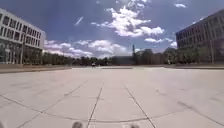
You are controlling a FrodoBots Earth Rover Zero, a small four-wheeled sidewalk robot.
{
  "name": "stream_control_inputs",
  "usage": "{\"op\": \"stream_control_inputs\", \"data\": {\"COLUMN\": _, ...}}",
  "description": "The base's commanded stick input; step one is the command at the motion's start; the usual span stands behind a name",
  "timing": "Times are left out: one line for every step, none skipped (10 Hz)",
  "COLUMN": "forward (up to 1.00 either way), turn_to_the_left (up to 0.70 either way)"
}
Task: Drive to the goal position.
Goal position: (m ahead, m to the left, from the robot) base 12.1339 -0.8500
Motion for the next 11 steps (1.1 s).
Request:
{"op": "stream_control_inputs", "data": {"forward": 0.7, "turn_to_the_left": -0.02}}
{"op": "stream_control_inputs", "data": {"forward": 0.7, "turn_to_the_left": 0.0}}
{"op": "stream_control_inputs", "data": {"forward": 0.7, "turn_to_the_left": 0.0}}
{"op": "stream_control_inputs", "data": {"forward": 0.7, "turn_to_the_left": 0.0}}
{"op": "stream_control_inputs", "data": {"forward": 0.7, "turn_to_the_left": 0.0}}
{"op": "stream_control_inputs", "data": {"forward": 0.7, "turn_to_the_left": 0.0}}
{"op": "stream_control_inputs", "data": {"forward": 0.7, "turn_to_the_left": 0.0}}
{"op": "stream_control_inputs", "data": {"forward": 0.7, "turn_to_the_left": 0.0}}
{"op": "stream_control_inputs", "data": {"forward": 0.7, "turn_to_the_left": 0.0}}
{"op": "stream_control_inputs", "data": {"forward": 0.7, "turn_to_the_left": 0.0}}
{"op": "stream_control_inputs", "data": {"forward": 0.7, "turn_to_the_left": 0.0}}
